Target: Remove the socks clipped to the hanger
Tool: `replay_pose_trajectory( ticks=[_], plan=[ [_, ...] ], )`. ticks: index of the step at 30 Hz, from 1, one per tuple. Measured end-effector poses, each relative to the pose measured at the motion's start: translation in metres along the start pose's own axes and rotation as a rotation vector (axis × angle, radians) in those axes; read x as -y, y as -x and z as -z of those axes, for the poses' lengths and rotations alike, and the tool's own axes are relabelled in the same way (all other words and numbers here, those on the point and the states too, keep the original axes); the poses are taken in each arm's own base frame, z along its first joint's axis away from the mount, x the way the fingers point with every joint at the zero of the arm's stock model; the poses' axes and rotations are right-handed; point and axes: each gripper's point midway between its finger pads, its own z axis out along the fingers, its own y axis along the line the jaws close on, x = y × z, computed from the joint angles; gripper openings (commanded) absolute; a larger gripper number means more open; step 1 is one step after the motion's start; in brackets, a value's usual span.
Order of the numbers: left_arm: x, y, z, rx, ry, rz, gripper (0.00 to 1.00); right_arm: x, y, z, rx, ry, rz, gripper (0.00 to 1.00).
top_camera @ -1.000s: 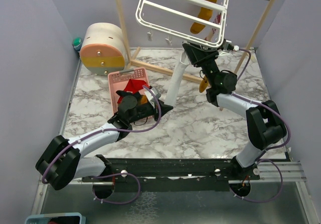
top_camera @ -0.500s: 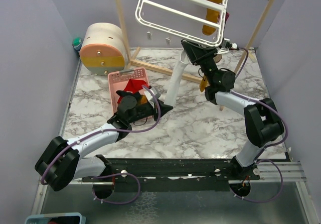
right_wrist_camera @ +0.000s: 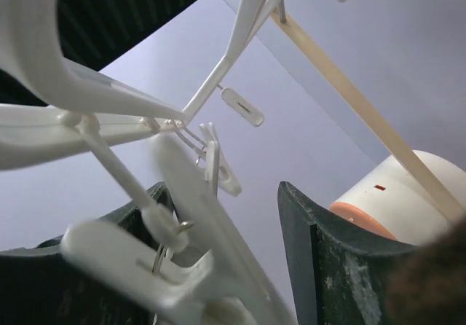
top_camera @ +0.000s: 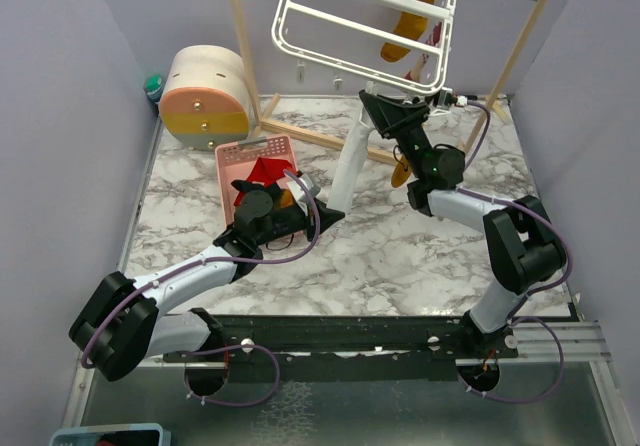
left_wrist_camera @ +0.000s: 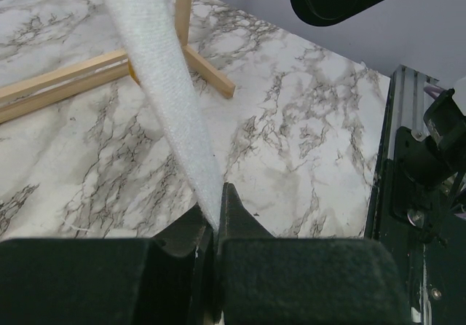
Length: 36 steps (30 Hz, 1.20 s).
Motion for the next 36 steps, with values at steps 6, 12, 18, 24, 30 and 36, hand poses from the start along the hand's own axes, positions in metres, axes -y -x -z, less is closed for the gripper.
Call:
replay_pose_trajectory(
  ticks=[6,12,18,24,30,36],
  plan=[
    [0.0,0.0,0.0,0.0,-0.001,0.0,0.0,0.001,-0.001,0.005,-0.001,-0.014,0.004,0.83],
    [0.0,0.0,0.0,0.0,0.0,0.004,0.0,-0.012,0.006,0.004,0.017,0.006,0.021,0.91],
    [0.0,0.0,0.0,0.0,-0.001,0.007,0.0,-0.017,0.01,0.002,0.027,0.014,0.014,0.96],
    [0.0,0.0,0.0,-0.001,0.0,0.009,0.0,-0.025,0.013,0.001,0.03,0.023,0.006,0.79],
    [0.001,0.0,0.0,-0.001,0.0,0.013,0.0,-0.033,0.011,-0.001,0.028,0.038,-0.006,0.63],
    [0.001,0.0,0.0,-0.001,-0.001,0.015,0.0,-0.038,0.007,-0.003,0.024,0.051,-0.017,0.52]
  ],
)
